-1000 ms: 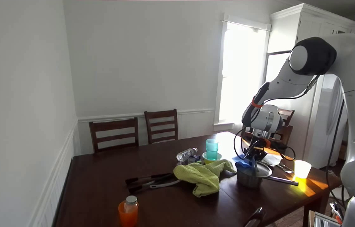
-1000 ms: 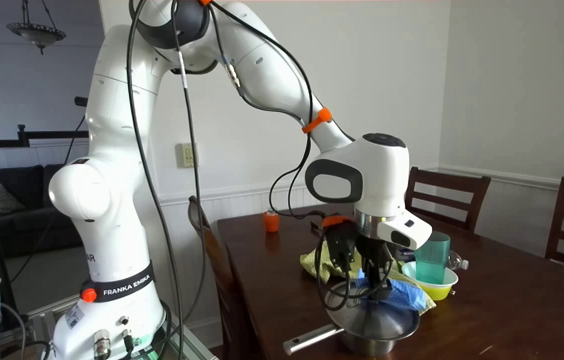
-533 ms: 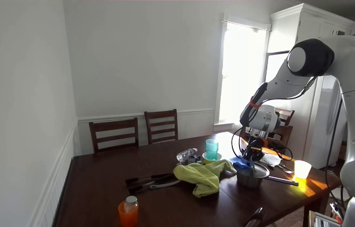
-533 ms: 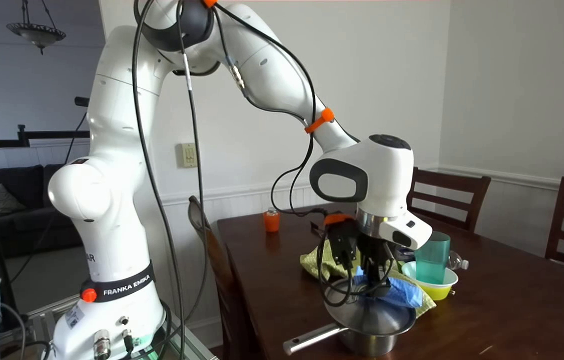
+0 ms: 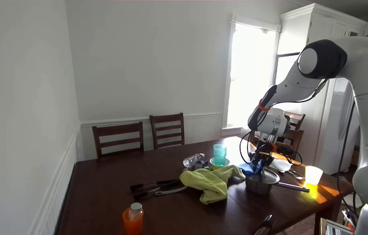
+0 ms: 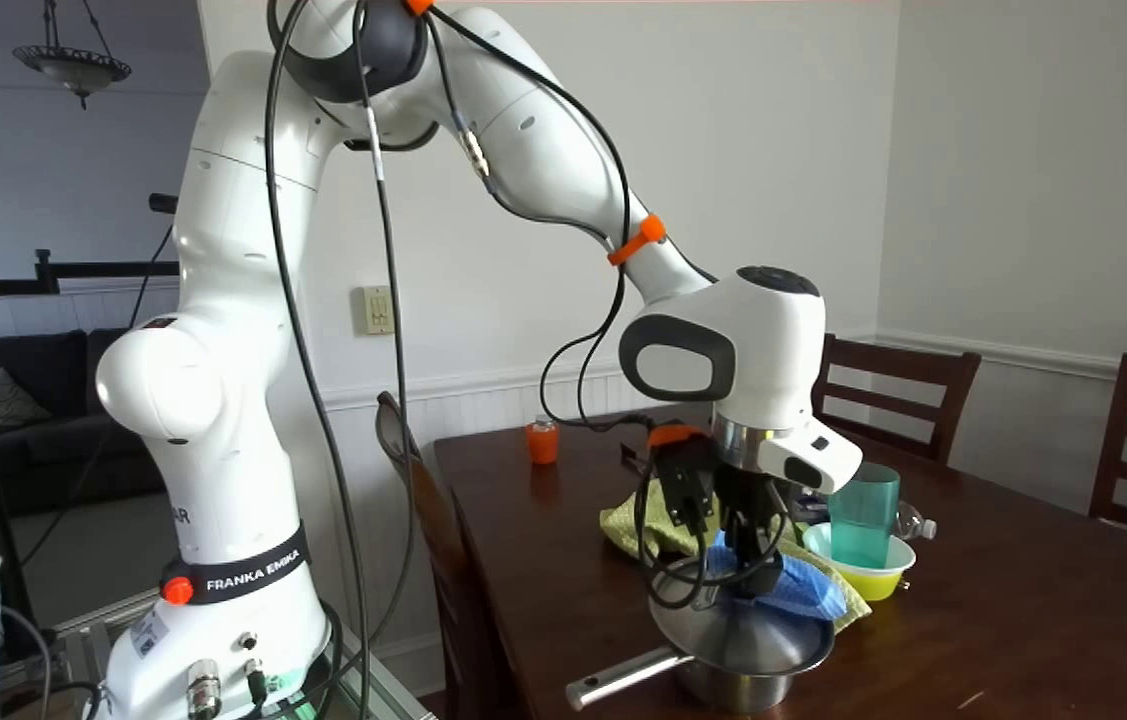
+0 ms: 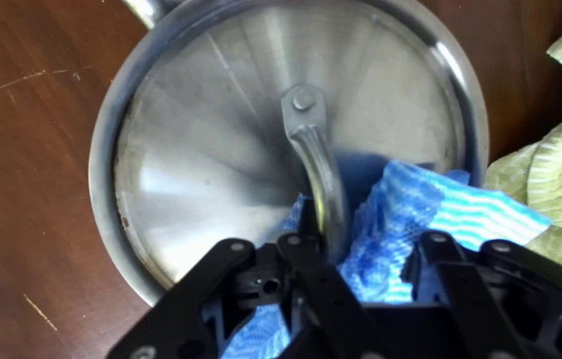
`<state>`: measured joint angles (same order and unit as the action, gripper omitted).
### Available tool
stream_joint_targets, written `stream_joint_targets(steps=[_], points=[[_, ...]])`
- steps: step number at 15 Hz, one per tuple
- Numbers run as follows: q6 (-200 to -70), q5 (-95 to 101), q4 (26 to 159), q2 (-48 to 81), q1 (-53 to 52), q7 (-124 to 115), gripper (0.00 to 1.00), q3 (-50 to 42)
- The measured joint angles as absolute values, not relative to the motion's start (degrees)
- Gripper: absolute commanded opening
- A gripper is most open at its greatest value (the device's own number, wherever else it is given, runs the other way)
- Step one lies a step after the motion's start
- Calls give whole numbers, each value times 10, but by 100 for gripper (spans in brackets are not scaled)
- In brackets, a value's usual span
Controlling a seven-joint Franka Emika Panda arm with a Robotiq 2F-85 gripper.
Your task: Use the towel to lift the lid put it on the pot and then put the towel on the table
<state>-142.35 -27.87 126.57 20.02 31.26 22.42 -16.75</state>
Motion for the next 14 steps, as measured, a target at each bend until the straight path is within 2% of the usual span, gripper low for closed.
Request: stream_joint_targets(steps=[4, 5, 14], points=[[-1423, -255, 1266, 198, 312, 218, 97, -168], [-1422, -252, 1266, 197, 312, 218, 100, -168], [-1421, -179, 1269, 166, 303, 191, 100, -180]])
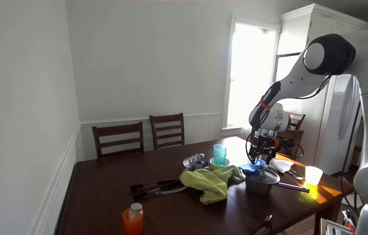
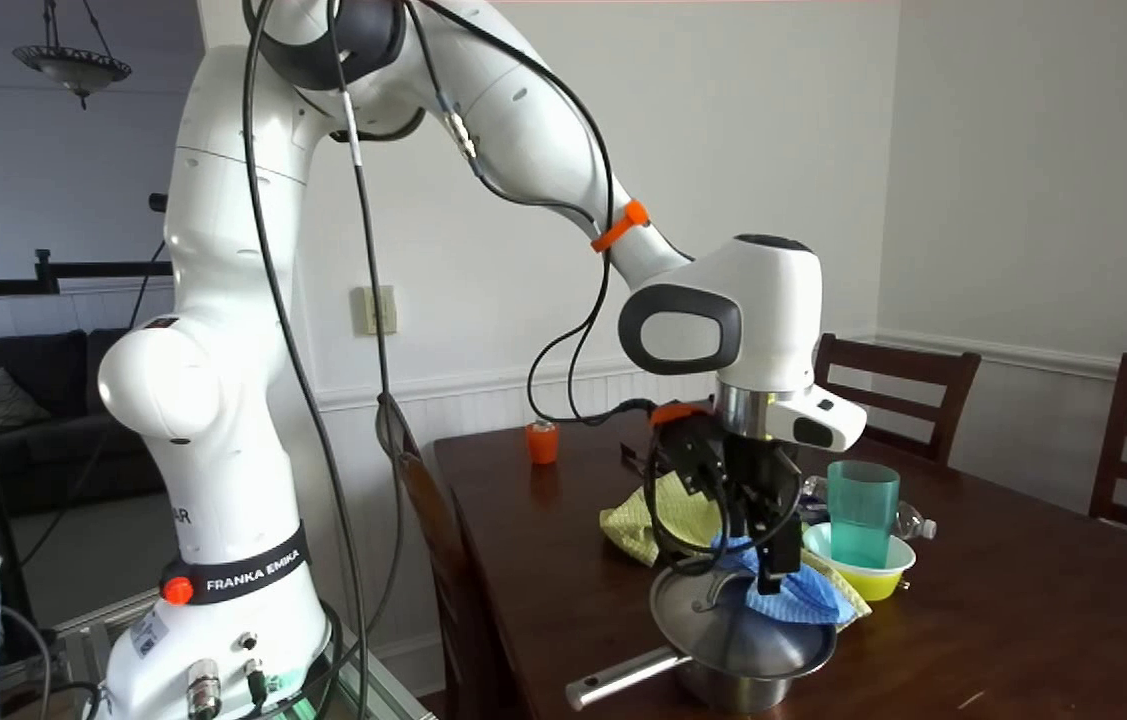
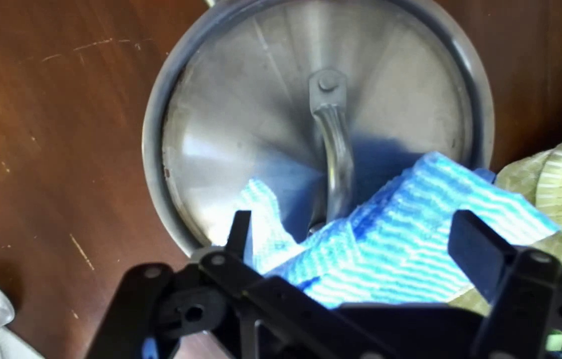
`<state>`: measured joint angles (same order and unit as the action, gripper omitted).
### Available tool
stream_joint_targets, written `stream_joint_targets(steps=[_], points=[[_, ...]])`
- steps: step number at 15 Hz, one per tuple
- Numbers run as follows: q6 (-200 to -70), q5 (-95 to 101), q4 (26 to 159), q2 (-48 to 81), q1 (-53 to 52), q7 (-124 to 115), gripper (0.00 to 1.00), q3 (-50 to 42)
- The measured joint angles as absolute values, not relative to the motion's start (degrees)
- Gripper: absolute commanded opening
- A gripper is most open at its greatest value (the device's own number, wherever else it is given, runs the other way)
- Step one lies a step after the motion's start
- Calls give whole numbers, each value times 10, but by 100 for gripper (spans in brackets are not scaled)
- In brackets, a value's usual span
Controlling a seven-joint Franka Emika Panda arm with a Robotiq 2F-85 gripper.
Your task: Use the towel to lift the lid put it on the pot and then put the towel on the table
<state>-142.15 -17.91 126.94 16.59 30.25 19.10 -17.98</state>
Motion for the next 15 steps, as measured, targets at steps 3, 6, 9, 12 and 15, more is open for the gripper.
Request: stream_joint_targets(steps=[3, 6, 9, 12, 15], points=[[-1422, -142, 1275, 140, 293, 173, 100, -190], [-1422, -134, 1277, 127, 286, 167, 100, -192], [-1425, -134, 1277, 126, 278, 164, 97, -191], [-1427, -134, 1280, 126, 271, 162, 65, -188], [-1429, -134, 1286, 127, 266, 161, 43, -187]])
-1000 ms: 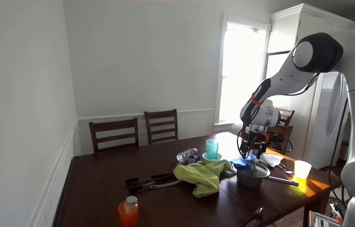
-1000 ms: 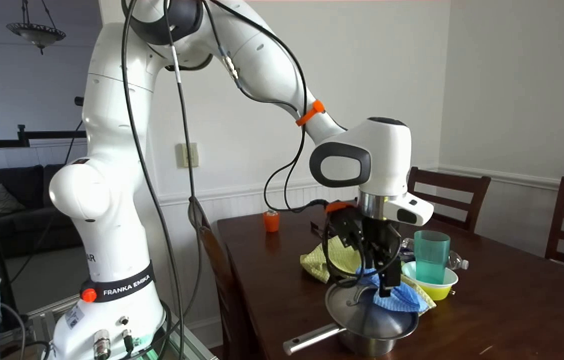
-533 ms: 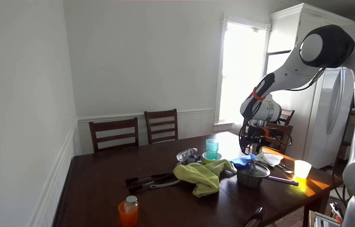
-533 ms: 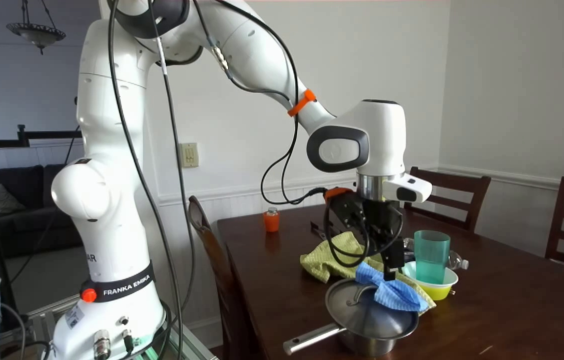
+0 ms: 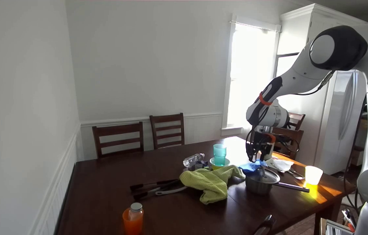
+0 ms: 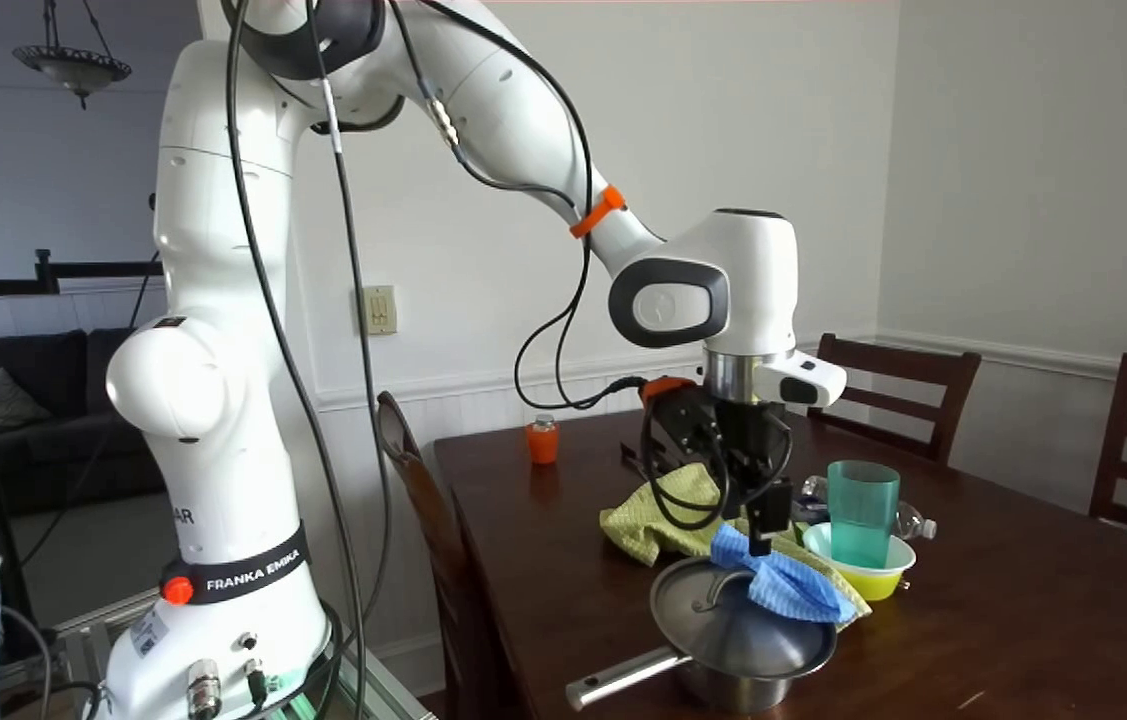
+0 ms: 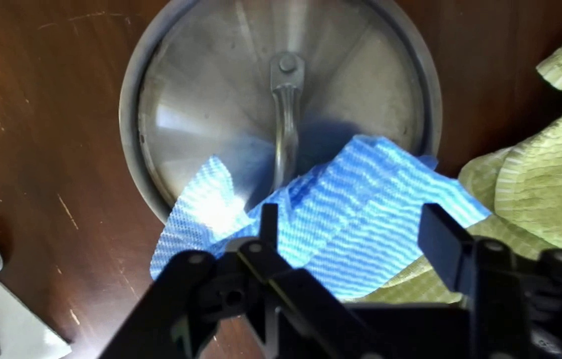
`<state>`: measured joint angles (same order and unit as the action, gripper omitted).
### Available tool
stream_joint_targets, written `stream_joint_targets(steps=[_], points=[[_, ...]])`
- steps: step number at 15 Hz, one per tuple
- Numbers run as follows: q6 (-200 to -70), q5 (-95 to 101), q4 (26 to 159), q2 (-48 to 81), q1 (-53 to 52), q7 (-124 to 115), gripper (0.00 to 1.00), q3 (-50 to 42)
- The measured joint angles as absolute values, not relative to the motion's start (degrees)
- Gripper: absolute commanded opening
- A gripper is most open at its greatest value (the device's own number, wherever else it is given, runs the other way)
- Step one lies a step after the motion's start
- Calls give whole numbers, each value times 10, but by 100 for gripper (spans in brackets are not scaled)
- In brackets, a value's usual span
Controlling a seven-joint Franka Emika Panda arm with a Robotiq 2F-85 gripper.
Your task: Use the towel to lift the lid put it on the pot and then put the towel on the table
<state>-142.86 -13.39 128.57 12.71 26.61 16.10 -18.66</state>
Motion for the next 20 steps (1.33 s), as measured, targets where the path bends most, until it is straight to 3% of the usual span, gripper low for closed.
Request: stream_joint_targets(steps=[6, 20], points=[[-1429, -134, 1289, 132, 265, 161, 2, -187], [-1435, -135, 1288, 126, 265, 163, 0, -187]])
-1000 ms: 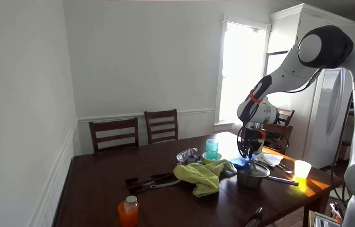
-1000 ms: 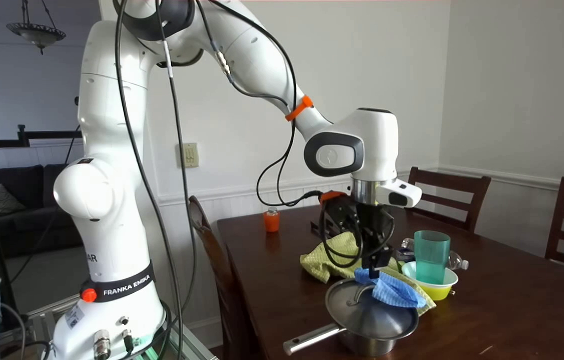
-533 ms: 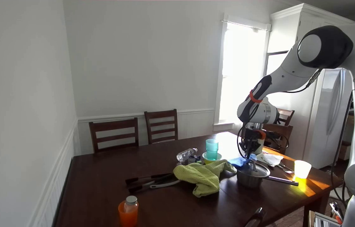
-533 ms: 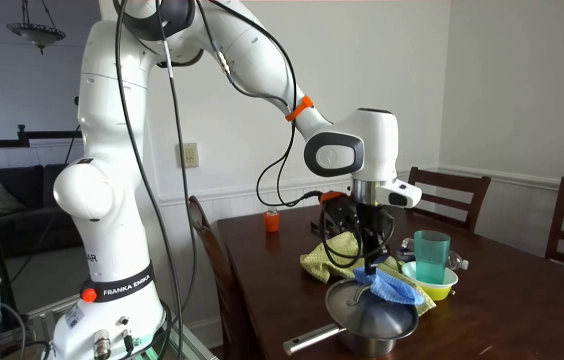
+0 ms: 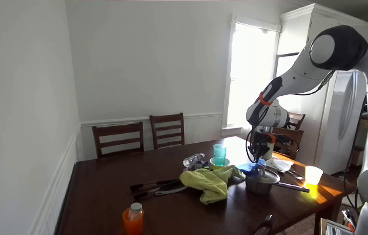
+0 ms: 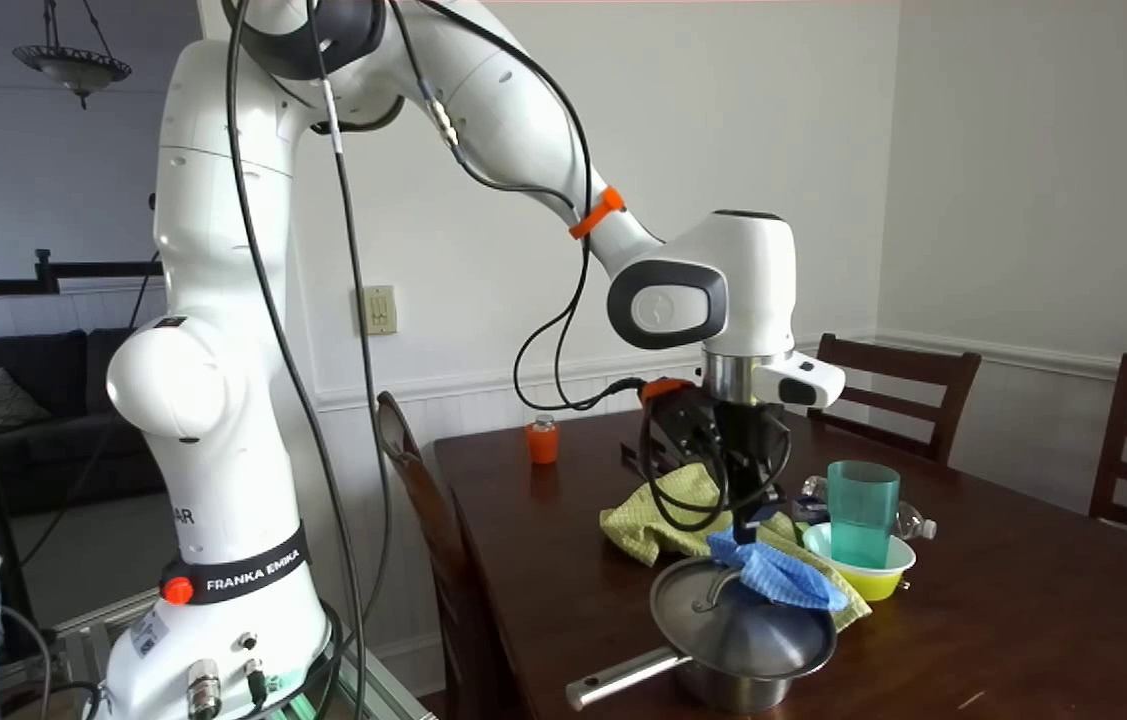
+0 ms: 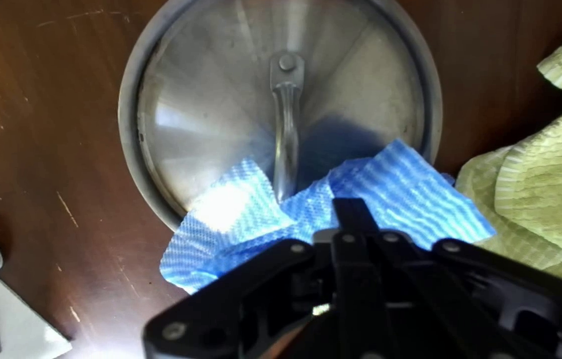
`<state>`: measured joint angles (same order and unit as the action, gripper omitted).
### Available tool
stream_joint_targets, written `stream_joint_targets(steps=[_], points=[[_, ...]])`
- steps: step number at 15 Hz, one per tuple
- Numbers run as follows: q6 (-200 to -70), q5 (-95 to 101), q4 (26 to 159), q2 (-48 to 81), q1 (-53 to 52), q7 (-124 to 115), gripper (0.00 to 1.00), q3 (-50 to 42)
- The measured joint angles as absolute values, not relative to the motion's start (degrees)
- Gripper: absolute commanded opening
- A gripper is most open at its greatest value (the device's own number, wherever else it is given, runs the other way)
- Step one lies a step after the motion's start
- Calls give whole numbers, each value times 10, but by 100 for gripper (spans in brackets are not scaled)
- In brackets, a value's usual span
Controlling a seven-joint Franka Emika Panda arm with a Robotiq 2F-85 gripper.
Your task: Use the towel to lift the lid put it on the pot and then put the towel on the table
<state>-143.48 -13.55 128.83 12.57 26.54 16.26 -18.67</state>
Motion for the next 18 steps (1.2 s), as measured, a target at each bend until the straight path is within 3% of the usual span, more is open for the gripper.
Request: stream_joint_targets(steps=[3, 4, 7, 15, 17, 18], points=[[-1437, -136, 1288, 119, 266, 163, 0, -187], [-1439, -136, 1288, 117, 266, 163, 26, -188], [-1457, -135, 1288, 116, 266, 161, 40, -193], [-1492, -132, 1288, 129, 270, 150, 96, -214], [-1492, -132, 1288, 137, 269, 142, 100, -213], [-1492, -132, 1288, 141, 269, 140, 89, -213]])
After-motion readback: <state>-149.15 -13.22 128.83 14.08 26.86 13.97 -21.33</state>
